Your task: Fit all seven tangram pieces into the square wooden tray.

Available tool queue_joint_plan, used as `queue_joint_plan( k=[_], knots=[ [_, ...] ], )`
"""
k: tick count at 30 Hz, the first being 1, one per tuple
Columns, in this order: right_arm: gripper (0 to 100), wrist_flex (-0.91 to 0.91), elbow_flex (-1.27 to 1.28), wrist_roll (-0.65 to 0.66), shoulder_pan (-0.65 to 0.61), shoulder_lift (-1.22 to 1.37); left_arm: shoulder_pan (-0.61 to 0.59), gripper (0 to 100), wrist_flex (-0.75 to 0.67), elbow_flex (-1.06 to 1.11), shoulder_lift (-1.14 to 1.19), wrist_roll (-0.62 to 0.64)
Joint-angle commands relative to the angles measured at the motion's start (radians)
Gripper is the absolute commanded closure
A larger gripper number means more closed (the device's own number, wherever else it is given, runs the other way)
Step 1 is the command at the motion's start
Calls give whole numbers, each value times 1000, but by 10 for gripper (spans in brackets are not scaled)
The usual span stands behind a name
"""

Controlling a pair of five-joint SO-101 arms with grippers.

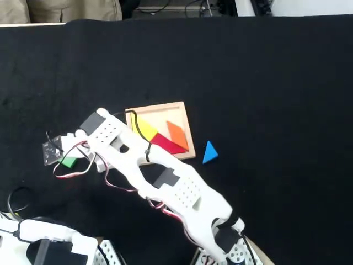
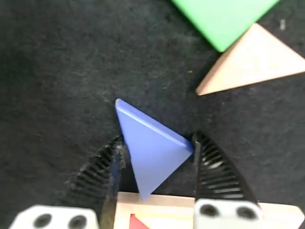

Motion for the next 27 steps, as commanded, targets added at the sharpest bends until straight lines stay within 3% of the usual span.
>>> queue_joint_plan(
  k=[1,8,12,15,21,27],
  knots=[
    [873,49,-85,-15,46,-4,-15,805,0,27,11,-17],
    [878,318,-470,-132,172,-76,-15,805,0,27,11,-17],
    [876,318,-593,-324,273,-150,-15,805,2,27,11,-17],
    [876,318,-553,-382,330,-211,-15,805,2,27,11,-17],
    [875,299,-282,-354,440,-328,-13,805,2,27,11,-17],
    [875,25,-59,-295,635,-277,-7,805,0,38,8,-17]
  ],
)
